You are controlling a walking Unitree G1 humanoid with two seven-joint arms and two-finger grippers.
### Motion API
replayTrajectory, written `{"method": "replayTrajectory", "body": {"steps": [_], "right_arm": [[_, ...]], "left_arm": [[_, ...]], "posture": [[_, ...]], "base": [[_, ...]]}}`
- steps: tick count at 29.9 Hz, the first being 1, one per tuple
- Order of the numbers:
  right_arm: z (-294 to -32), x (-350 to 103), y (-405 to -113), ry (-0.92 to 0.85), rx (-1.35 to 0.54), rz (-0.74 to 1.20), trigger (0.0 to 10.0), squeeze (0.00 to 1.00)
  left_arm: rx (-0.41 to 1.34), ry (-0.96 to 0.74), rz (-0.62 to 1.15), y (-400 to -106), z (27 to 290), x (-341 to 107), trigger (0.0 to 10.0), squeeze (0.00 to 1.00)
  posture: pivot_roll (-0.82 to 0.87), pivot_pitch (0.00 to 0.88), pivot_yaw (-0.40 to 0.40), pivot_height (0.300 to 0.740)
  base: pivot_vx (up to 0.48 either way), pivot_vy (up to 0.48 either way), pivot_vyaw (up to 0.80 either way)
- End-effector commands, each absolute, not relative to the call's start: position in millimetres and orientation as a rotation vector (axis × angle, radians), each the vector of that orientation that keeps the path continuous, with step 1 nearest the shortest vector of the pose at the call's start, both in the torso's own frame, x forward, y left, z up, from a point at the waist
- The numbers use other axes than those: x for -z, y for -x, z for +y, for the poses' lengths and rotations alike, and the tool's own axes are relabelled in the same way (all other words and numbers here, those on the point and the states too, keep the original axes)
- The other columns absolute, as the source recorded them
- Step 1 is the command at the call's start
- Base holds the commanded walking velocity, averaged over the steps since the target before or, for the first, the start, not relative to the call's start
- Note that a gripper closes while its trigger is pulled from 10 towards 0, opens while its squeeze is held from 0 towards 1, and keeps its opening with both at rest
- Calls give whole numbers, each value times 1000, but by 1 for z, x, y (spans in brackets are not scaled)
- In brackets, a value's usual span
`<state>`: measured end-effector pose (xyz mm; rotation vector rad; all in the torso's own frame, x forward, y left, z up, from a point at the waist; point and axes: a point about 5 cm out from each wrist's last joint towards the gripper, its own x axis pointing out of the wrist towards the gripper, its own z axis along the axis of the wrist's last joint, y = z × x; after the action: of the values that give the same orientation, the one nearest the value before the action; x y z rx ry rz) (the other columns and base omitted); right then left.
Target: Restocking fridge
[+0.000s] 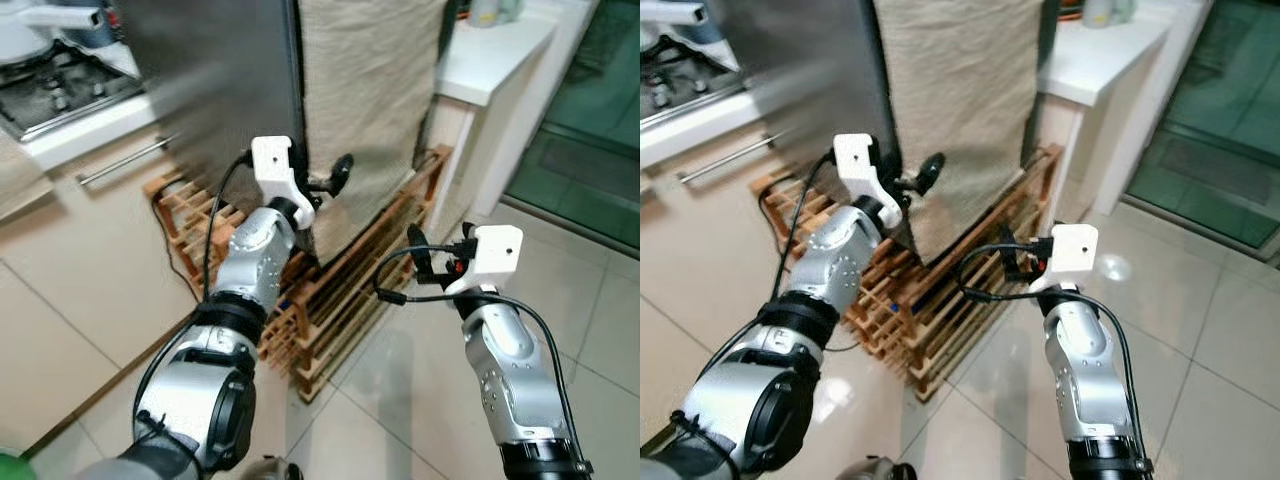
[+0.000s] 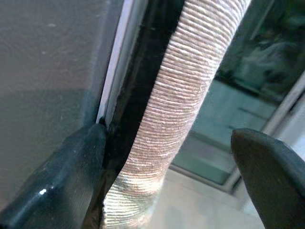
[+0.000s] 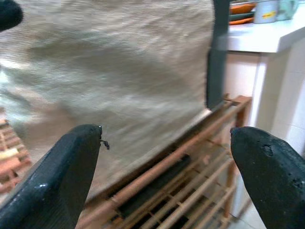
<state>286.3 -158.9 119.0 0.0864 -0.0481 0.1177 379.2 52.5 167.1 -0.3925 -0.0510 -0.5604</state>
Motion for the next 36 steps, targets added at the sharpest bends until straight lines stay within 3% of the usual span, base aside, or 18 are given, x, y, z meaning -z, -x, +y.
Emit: {"method": "replayTrajectory", "body": {"steps": [1, 9, 13, 18, 20, 22, 26, 28, 32, 36], "right_arm": [[-161, -125, -283, -78, -98, -63, 10000, 0], [-177, -121, -266, -79, -28, -53, 10000, 0], [-180, -116, -257, -75, -20, -30, 10000, 0], [-176, -112, -255, -80, -38, -4, 10000, 0], [-176, -114, -263, -81, -50, -11, 10000, 0], [-176, -116, -268, -80, -58, -16, 10000, 0], [-174, -119, -279, -73, -90, -16, 10000, 0], [-174, -119, -279, -73, -90, -16, 10000, 0], [-163, -121, -296, -75, -151, -17, 10000, 0], [-155, -119, -304, -78, -182, -5, 10000, 0]], "left_arm": [[874, 382, -137, -365, -4, -196, 10000, 0], [1349, 454, -155, -316, -68, -200, 10000, 0], [1416, 416, -171, -310, -72, -200, 10000, 0], [1217, 367, -168, -333, -17, -195, 10000, 0], [1048, 379, -161, -342, 30, -186, 10000, 0], [953, 373, -155, -343, 55, -181, 10000, 0], [705, 452, -124, -340, 107, -165, 10000, 0], [705, 452, -124, -340, 107, -165, 10000, 0], [196, 451, -127, -330, 180, -145, 10000, 0], [65, 362, -137, -312, 203, -141, 10000, 0]], "posture": [[-198, 0, 121, 740], [-243, 0, 147, 740], [-249, 0, 146, 740], [-223, 0, 132, 740], [-179, 0, 107, 740], [-161, 0, 96, 740], [-103, 0, 64, 740], [-103, 0, 64, 740], [4, 0, 9, 740], [27, 0, -3, 740]], "base": [[0, 0, 0], [0, 0, 0], [0, 0, 0], [0, 0, 0], [0, 0, 0], [0, 0, 0], [0, 0, 0], [0, 0, 0], [0, 0, 177], [0, 0, 677]]}}
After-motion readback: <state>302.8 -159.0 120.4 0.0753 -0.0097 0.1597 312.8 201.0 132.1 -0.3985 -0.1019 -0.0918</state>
